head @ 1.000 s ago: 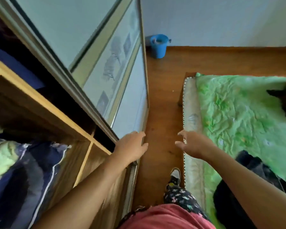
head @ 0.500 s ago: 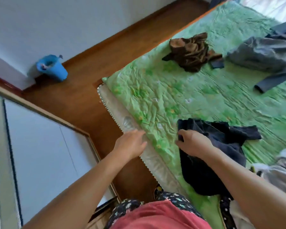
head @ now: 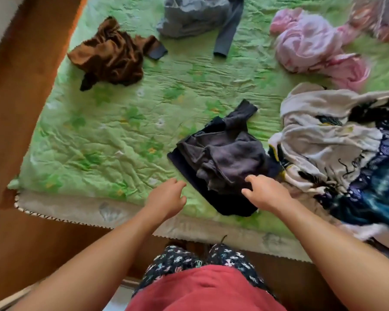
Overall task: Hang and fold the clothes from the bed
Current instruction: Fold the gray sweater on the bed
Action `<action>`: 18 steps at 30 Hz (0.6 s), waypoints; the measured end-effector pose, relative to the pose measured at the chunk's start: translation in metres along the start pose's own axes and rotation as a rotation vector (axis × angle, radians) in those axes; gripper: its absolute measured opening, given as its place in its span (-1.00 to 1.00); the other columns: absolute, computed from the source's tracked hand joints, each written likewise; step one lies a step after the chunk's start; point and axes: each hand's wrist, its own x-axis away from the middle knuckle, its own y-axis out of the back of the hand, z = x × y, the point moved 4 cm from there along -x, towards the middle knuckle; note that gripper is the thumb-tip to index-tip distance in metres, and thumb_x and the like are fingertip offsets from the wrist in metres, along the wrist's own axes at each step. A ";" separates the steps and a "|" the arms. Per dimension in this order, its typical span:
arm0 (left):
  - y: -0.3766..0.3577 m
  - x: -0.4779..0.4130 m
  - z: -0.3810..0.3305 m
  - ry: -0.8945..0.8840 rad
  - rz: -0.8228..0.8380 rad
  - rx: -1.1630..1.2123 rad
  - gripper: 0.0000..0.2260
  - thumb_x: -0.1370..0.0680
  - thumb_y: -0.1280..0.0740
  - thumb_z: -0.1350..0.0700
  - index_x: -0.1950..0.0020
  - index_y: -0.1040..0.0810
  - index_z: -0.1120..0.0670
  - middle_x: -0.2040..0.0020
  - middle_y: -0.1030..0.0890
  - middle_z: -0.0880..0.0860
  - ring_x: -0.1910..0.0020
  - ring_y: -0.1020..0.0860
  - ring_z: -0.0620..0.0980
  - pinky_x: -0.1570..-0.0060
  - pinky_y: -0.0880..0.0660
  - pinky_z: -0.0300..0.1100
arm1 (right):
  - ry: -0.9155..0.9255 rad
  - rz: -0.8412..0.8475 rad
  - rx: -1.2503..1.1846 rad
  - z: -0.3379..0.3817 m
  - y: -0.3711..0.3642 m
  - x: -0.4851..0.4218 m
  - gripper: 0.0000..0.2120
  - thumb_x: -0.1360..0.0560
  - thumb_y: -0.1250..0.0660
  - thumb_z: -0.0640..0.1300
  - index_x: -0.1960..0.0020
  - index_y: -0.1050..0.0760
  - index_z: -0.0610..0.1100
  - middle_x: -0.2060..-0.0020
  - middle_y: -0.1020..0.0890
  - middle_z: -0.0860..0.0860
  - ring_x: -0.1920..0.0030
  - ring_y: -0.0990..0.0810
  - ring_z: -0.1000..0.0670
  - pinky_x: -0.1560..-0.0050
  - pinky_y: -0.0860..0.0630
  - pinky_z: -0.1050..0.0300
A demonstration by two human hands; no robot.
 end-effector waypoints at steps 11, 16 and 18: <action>-0.042 -0.113 -0.009 -0.215 0.165 -0.192 -0.62 -0.56 -0.26 0.07 -0.38 -0.36 0.01 -0.20 -0.40 0.09 -0.12 -0.53 0.19 0.03 -0.56 0.09 | -0.267 0.109 -0.088 -0.035 -0.095 -0.039 -0.55 -0.60 -0.24 0.08 -0.44 -0.30 -0.03 -0.29 -0.42 -0.12 -0.29 -0.44 -0.24 -0.14 -0.52 -0.16; -0.076 -0.166 -0.034 -0.246 0.088 -0.233 -0.28 -0.56 -0.33 0.11 -0.61 -0.03 -0.14 -0.49 -0.20 0.16 -0.40 -0.29 0.24 -0.04 -0.51 0.11 | -0.324 0.003 -0.207 -0.047 -0.114 -0.093 -0.21 -0.60 -0.32 0.01 -0.61 0.13 0.09 -0.50 -0.13 -0.18 -0.43 -0.26 -0.29 -0.22 -0.46 -0.22; -0.081 -0.189 -0.045 -0.282 -0.006 -0.295 -0.22 -0.55 -0.36 0.13 -0.63 0.03 -0.14 -0.60 -0.02 0.21 -0.56 -0.07 0.25 -0.19 -0.45 0.13 | -0.370 -0.005 -0.292 -0.050 -0.119 -0.117 -0.21 -0.61 -0.32 0.00 -0.61 0.14 0.09 -0.51 -0.10 -0.19 -0.44 -0.23 -0.31 -0.22 -0.44 -0.23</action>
